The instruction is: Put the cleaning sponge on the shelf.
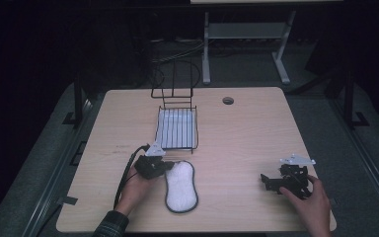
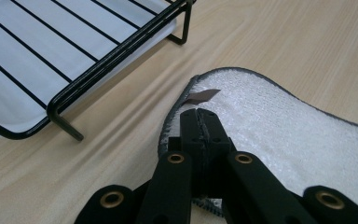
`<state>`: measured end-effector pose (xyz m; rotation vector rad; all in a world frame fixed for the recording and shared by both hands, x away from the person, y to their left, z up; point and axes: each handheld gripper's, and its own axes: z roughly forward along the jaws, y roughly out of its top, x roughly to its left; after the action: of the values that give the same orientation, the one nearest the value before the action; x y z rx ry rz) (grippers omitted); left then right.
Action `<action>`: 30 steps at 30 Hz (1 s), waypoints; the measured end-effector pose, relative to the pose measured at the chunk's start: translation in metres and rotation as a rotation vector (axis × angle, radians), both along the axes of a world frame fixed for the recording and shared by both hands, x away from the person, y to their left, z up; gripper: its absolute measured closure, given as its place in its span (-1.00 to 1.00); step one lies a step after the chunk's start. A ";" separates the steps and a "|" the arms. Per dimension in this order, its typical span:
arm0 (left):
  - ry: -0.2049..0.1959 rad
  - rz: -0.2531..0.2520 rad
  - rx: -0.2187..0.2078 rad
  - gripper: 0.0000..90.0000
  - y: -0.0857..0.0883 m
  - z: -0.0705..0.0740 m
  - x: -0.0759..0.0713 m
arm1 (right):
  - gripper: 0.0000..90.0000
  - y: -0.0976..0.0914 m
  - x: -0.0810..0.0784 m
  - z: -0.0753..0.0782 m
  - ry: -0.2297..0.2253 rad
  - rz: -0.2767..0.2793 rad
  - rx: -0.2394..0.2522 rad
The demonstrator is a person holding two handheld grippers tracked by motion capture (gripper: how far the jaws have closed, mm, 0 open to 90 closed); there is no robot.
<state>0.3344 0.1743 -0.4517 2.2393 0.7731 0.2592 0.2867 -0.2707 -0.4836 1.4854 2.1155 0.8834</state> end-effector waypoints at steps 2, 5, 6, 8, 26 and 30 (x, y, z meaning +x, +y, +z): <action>-0.003 0.000 -0.002 1.00 0.000 0.002 0.001 | -1.00 0.000 0.000 0.000 0.000 0.000 0.000; -0.006 -0.001 -0.018 1.00 0.001 0.005 -0.001 | -1.00 0.000 0.000 0.000 -0.001 0.000 0.000; -0.009 -0.005 -0.028 1.00 0.001 0.008 -0.003 | -1.00 0.000 0.000 0.000 0.000 0.000 0.000; -0.009 -0.007 -0.035 1.00 0.001 0.010 -0.005 | -1.00 0.000 0.000 0.000 -0.001 0.000 0.000; 0.045 -0.160 -0.132 1.00 -0.029 0.022 -0.061 | -1.00 0.000 0.000 0.000 0.000 0.000 0.000; 0.065 -0.200 -0.135 1.00 -0.039 0.020 -0.077 | -1.00 0.000 0.000 0.000 0.000 0.000 0.000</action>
<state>0.2572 0.1353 -0.4320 2.1852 0.5764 0.0370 0.2868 -0.2707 -0.4836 1.4859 2.1152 0.8837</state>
